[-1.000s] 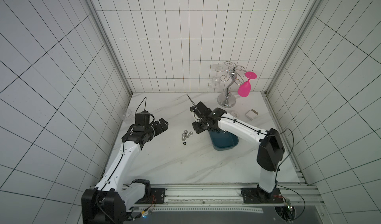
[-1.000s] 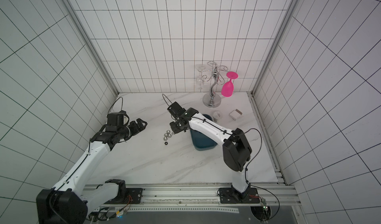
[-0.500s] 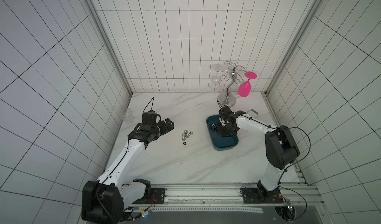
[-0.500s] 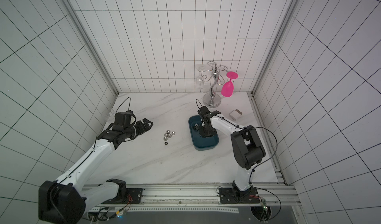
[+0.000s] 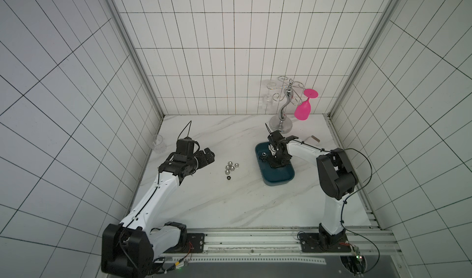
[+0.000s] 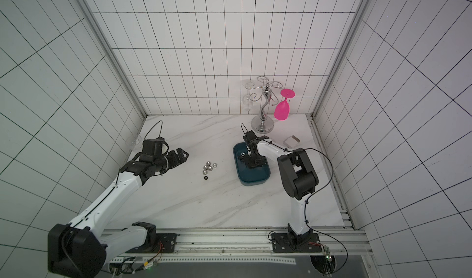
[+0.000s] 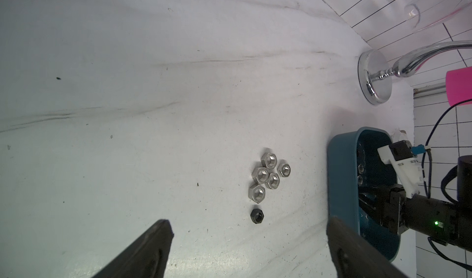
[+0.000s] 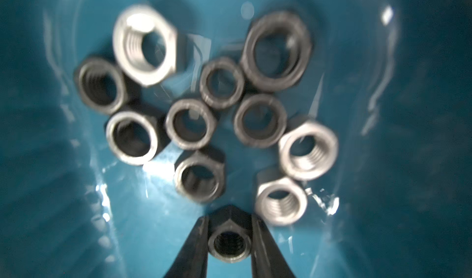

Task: Put the nuts on the desktop into the storage box
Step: Place the nut in the storage box, then pick up the nut from the center of the board.

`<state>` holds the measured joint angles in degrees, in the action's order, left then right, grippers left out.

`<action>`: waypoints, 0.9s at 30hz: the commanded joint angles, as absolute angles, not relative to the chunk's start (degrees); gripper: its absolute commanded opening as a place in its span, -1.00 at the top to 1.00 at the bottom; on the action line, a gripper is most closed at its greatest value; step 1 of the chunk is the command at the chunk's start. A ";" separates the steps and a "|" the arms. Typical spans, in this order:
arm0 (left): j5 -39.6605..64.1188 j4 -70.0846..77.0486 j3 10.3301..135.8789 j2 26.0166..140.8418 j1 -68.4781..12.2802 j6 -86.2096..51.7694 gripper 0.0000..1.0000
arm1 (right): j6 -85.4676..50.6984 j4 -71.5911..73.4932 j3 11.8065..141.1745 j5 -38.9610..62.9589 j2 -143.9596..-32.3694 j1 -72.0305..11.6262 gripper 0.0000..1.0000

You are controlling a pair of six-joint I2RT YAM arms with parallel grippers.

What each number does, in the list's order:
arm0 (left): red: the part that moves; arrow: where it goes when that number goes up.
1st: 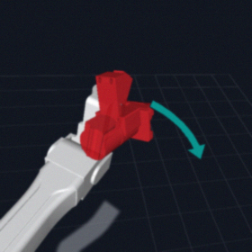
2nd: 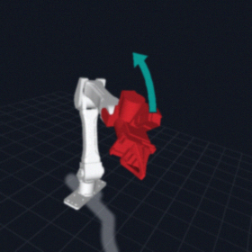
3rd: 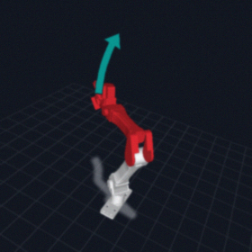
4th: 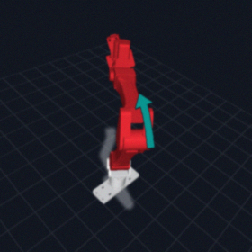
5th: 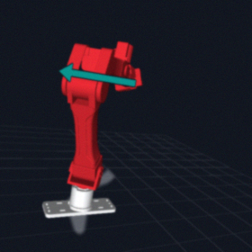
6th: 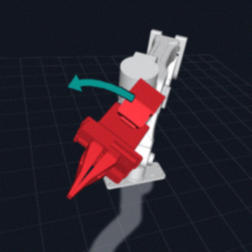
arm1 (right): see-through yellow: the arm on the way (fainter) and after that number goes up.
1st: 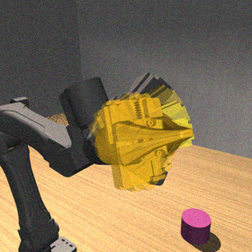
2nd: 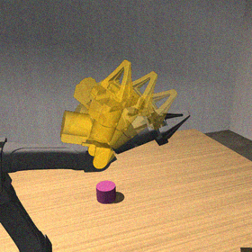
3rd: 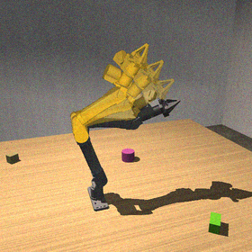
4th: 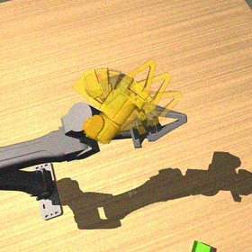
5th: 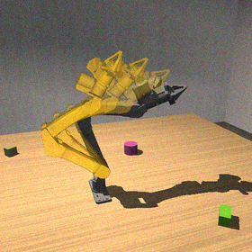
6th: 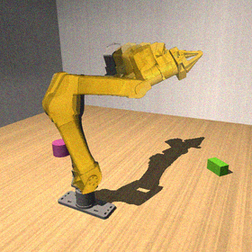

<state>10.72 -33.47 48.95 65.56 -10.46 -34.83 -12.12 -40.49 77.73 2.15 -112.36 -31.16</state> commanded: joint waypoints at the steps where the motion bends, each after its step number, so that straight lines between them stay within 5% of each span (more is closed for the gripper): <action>1: 9.48 -33.55 50.58 65.57 -10.39 -33.57 -0.96 | -10.21 -41.78 80.50 0.38 -113.87 -30.06 0.24; 6: 9.73 -33.31 51.17 66.34 -10.29 -33.90 -0.96 | -9.76 -43.26 81.39 0.04 -109.87 -30.15 -0.03; 15: 7.92 -34.08 51.92 66.24 -10.12 -34.17 -0.96 | -10.11 -42.28 82.16 3.24 -100.31 -38.23 -0.08; 27: 8.77 -35.54 49.13 63.21 -3.51 -33.71 -0.96 | -14.76 -38.56 91.27 3.86 -113.62 -55.13 -0.12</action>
<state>8.60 -35.81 50.33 64.55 -3.88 -34.24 -12.80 -38.81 89.89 4.29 -109.75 -54.96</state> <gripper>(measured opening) 0.982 0.561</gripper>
